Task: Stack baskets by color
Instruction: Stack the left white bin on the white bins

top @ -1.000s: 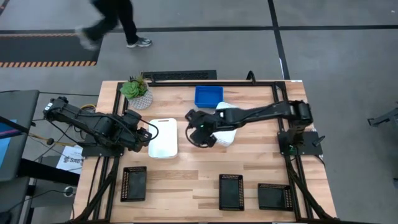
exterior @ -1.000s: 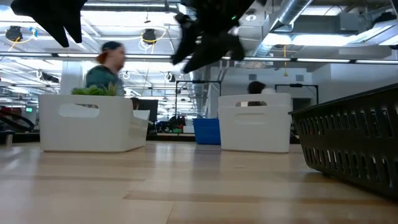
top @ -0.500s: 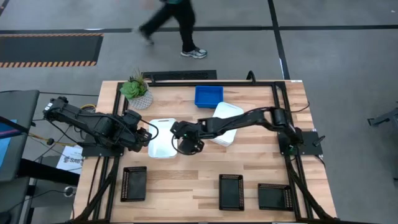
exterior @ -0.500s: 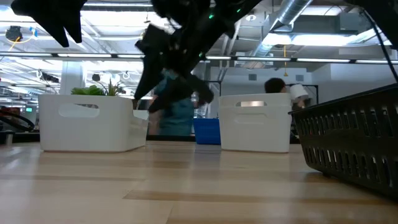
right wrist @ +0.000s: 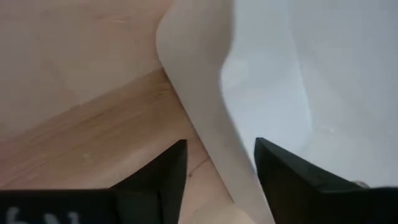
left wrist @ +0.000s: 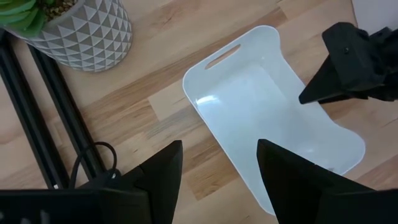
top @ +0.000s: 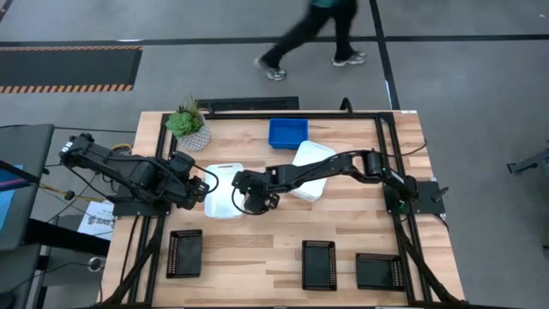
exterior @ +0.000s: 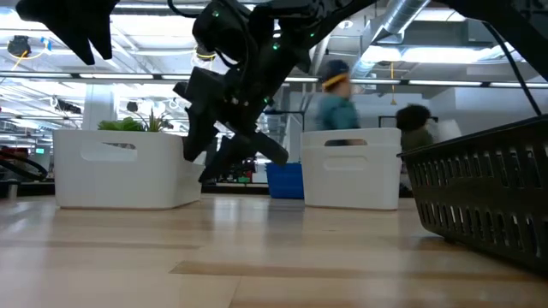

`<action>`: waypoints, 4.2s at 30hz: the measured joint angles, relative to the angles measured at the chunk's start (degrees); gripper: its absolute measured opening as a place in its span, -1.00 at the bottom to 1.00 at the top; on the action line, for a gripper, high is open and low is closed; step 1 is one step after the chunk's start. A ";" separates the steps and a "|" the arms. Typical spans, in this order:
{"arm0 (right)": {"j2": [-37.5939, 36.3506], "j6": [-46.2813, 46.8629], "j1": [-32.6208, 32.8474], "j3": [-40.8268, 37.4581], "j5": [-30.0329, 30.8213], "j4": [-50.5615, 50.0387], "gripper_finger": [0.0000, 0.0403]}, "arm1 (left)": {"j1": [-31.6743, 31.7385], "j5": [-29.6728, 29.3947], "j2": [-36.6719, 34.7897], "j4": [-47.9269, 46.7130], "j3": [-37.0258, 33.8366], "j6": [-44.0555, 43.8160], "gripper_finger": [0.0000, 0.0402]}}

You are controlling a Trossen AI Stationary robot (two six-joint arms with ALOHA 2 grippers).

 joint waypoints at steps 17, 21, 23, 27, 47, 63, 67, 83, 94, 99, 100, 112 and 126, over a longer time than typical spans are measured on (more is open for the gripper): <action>-2.05 7.80 2.84 -0.37 1.31 -4.61 -0.97 | 0.00 -0.02 0.02 0.05 0.00 0.32 -0.02; -6.58 9.44 3.63 -0.37 1.38 -6.05 -0.98 | 0.00 -0.40 0.02 0.06 0.00 0.30 -0.02; -9.40 10.75 3.91 -0.34 1.78 -7.13 -0.98 | -0.01 -0.81 0.00 0.03 0.00 0.30 -0.02; -16.13 12.90 4.25 -0.34 5.09 -12.53 -0.99 | -0.02 -2.27 0.01 0.04 0.00 0.02 -0.02; -53.70 28.52 5.07 -27.61 21.69 -44.33 -1.00 | -0.01 -8.59 0.00 2.10 0.00 0.15 -0.02; -56.40 10.64 6.67 -43.45 14.59 -30.68 -1.00 | -0.01 -8.94 0.02 3.86 0.00 -1.86 -0.02; -56.40 10.62 6.67 -43.45 12.59 -30.41 -1.00 | -0.02 -8.72 0.02 3.86 0.00 -1.86 -0.02; -56.40 10.51 4.81 -43.45 -0.64 -30.84 -1.00 | -0.02 -8.55 0.02 3.84 0.00 -1.88 -0.02; -56.38 10.82 1.80 -43.47 -5.23 -30.87 -1.00 | -0.02 -8.48 0.02 3.81 0.00 -1.86 -0.02; -56.38 10.69 1.66 -44.01 -5.22 -30.31 -0.99 | -0.02 -8.48 0.02 3.79 0.00 -1.84 -0.02; -56.38 10.67 1.52 -44.61 -5.24 -29.95 -0.99 | -0.02 -8.48 0.02 3.81 0.00 -1.84 -0.02; -55.59 10.48 1.05 -47.96 -5.22 -27.22 -0.85 | -0.02 -8.50 0.02 3.79 0.00 -1.80 -0.02; -44.15 9.53 1.05 -47.65 -5.01 -19.51 -0.45 | 0.00 -7.53 0.04 3.57 0.02 -0.03 -0.02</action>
